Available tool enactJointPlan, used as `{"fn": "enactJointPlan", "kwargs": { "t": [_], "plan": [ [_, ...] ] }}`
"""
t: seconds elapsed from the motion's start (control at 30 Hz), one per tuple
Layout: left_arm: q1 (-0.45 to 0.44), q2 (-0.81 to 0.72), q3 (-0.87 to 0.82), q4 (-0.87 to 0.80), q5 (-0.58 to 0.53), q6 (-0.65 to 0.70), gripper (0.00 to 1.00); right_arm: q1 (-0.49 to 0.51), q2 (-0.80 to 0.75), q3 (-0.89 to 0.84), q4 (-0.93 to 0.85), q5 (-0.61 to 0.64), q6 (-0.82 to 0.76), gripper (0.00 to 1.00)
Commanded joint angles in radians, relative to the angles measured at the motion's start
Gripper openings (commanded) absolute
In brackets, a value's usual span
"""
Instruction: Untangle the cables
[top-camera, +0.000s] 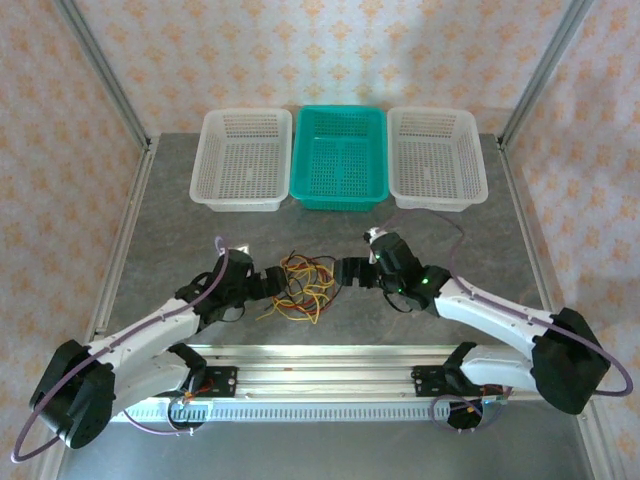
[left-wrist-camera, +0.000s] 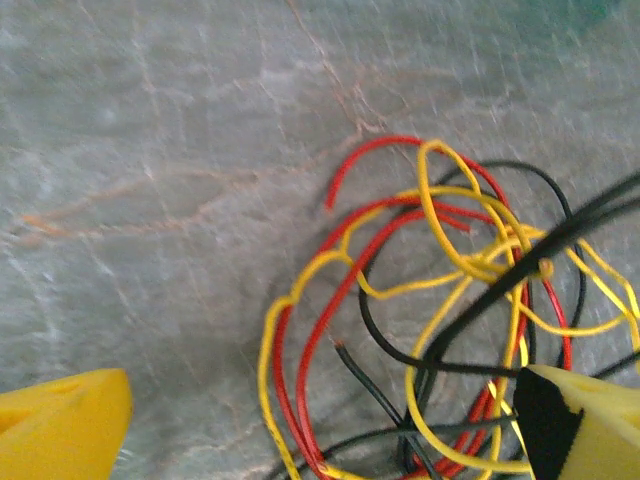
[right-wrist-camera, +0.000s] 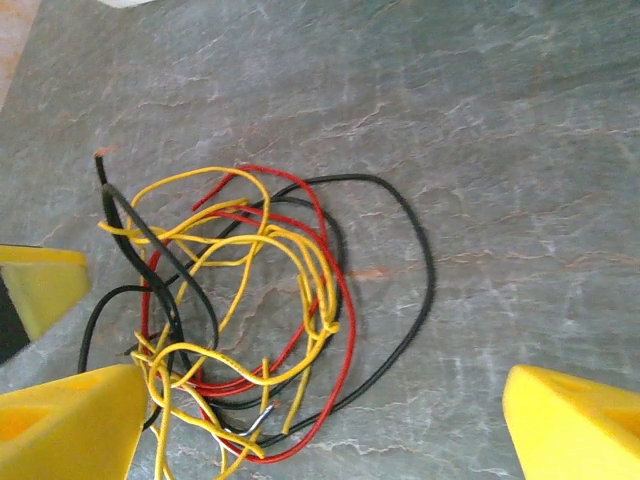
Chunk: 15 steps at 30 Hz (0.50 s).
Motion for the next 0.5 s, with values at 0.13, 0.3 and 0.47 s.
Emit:
{"fn": "enactJointPlan", "kwargs": {
  "t": [0.13,0.3,0.47],
  "plan": [
    [-0.029,-0.034,-0.057,0.091,0.06,-0.029,0.99,0.062,-0.002,-0.039,0.14,-0.003,-0.007,0.96],
    [-0.029,-0.016,-0.061,0.083,0.052,-0.012,0.99,0.123,0.014,-0.037,0.173,-0.004,-0.015,0.97],
    [-0.034,0.008,-0.067,0.12,0.085,-0.008,0.99,0.129,0.004,-0.057,0.199,0.008,-0.004,0.97]
  ]
}}
